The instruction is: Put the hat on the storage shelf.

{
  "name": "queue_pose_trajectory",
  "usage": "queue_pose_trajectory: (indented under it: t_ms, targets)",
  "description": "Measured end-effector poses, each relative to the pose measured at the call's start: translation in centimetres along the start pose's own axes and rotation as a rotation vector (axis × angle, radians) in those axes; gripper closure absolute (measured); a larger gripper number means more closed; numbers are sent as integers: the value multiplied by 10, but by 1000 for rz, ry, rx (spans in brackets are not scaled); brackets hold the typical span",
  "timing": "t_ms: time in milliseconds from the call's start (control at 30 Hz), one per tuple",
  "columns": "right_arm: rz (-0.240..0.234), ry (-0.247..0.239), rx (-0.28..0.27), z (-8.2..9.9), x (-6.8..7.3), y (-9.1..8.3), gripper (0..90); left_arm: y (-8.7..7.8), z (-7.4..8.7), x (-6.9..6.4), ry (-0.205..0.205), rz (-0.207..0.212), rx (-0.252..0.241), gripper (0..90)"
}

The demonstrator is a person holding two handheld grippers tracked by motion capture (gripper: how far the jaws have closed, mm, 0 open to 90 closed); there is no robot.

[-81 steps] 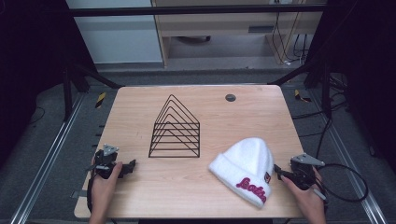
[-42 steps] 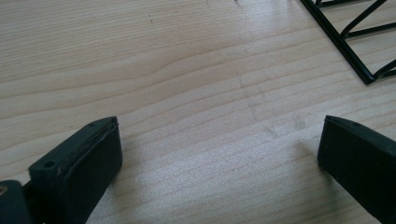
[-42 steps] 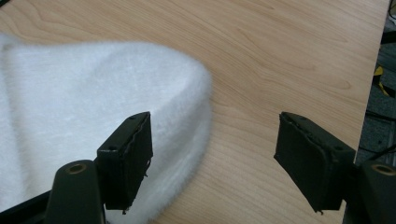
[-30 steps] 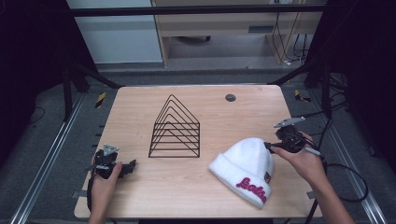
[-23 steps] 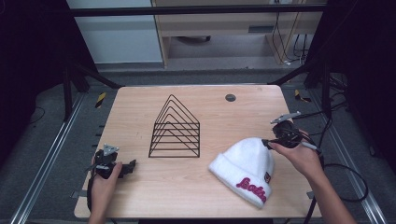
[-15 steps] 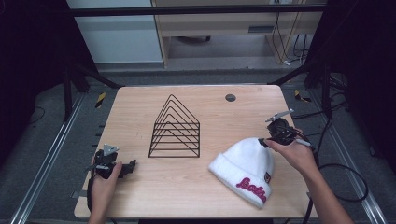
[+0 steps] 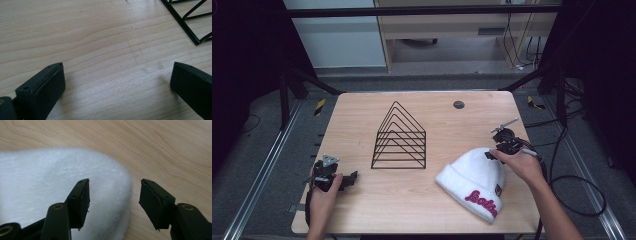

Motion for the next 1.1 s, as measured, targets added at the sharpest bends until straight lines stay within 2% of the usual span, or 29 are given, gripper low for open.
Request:
queue_pose_trajectory:
  t_ms: [100, 200, 333, 533, 700, 767, 800, 933, 1100]
  targets:
    - [-8, 0, 15, 2, 1, 2, 424, 0, 0, 0, 0, 0, 0, 0]
    - [-26, 25, 6, 3, 2, 6, 440, 0, 0, 0, 0, 0, 0, 0]
    - [-14, 30, 8, 10, 3, 14, 435, 0, 0, 0, 0, 0, 0, 0]
    - [-27, 47, 4, 18, 5, 22, 446, 0, 0, 0, 1, 0, 0, 0]
    - [-29, 47, -4, 20, 7, 24, 487, 0, 0, 0, 0, 0, 0, 0]
    - [-40, 43, -10, 20, 9, 25, 545, 0, 0, 0, 1, 0, 0, 0]
    - [-40, 43, -10, 20, 9, 25, 545, 0, 0, 0, 1, 0, 0, 0]
    - [-62, 36, -20, 20, 12, 25, 683, 0, 0, 0, 0, 0, 0, 0]
    - [-70, 24, -28, 19, 15, 24, 774, 0, 0, 0, 0, 0, 0, 0]
Point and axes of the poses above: each handheld gripper's, and its own axes: y roughly forward along the jaws, z roughly out of its underside, x roughly to its left, the point moved 10 cm from there along y, roughly forward along the jaws, and after that the axes turned 15 degrees about -y, right-handed, at the moved point
